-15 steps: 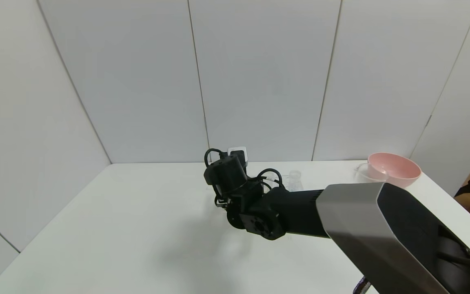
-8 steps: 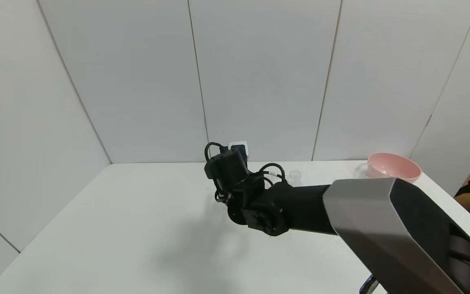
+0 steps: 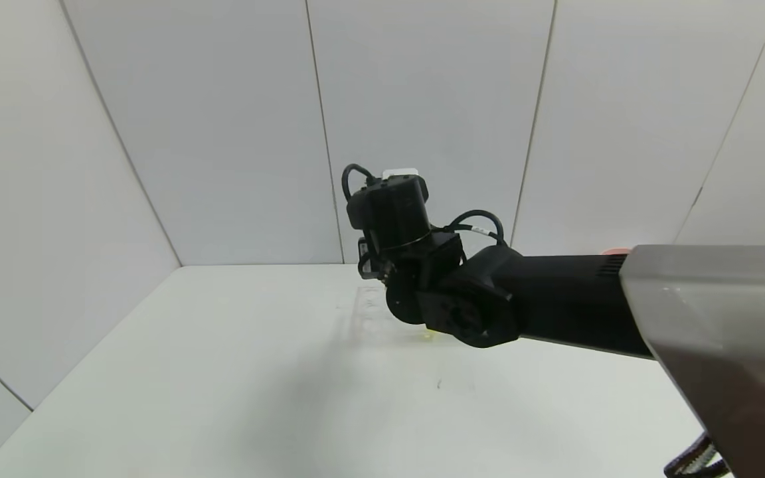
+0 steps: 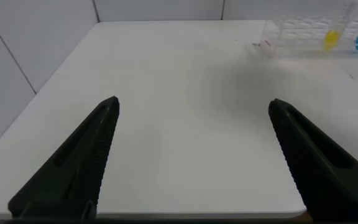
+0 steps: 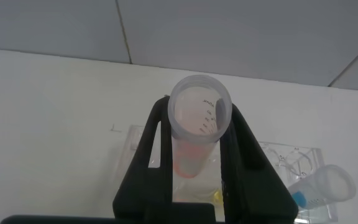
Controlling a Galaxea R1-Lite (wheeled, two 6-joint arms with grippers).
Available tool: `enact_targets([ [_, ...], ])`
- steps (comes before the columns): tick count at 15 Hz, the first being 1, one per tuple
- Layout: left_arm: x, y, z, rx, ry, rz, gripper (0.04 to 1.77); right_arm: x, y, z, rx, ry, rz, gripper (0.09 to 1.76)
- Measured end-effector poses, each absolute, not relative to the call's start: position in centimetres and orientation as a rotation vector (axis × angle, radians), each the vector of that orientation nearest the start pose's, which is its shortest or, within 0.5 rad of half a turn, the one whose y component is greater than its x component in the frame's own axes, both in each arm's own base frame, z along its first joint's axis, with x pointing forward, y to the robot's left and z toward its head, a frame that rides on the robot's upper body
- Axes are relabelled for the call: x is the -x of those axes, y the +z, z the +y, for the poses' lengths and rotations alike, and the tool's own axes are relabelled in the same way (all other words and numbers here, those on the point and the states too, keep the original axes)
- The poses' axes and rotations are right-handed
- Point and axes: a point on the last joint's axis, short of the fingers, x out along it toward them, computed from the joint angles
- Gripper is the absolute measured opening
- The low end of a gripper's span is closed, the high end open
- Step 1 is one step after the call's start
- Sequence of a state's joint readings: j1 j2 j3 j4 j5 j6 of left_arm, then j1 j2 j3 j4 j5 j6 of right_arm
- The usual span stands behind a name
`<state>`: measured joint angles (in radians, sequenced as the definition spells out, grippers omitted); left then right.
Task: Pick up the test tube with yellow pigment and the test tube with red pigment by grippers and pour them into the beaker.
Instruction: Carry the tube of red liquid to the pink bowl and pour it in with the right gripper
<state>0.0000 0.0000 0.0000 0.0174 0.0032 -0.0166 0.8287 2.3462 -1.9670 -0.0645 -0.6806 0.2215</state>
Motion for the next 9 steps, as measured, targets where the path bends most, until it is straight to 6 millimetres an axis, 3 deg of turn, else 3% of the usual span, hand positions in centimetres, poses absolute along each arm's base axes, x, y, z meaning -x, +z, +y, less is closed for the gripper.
enact_targets([
  [3,2.3,7.4,0.0,0.016,0.002,0.017,1.72,-33.2,20.9,34.5,-0.002,0.141,0.249,0.5],
  [9,2.3,7.4,0.0,0.017,0.002,0.017,1.72,-29.1,21.0,31.3,0.041,0.398,0.39,0.5],
])
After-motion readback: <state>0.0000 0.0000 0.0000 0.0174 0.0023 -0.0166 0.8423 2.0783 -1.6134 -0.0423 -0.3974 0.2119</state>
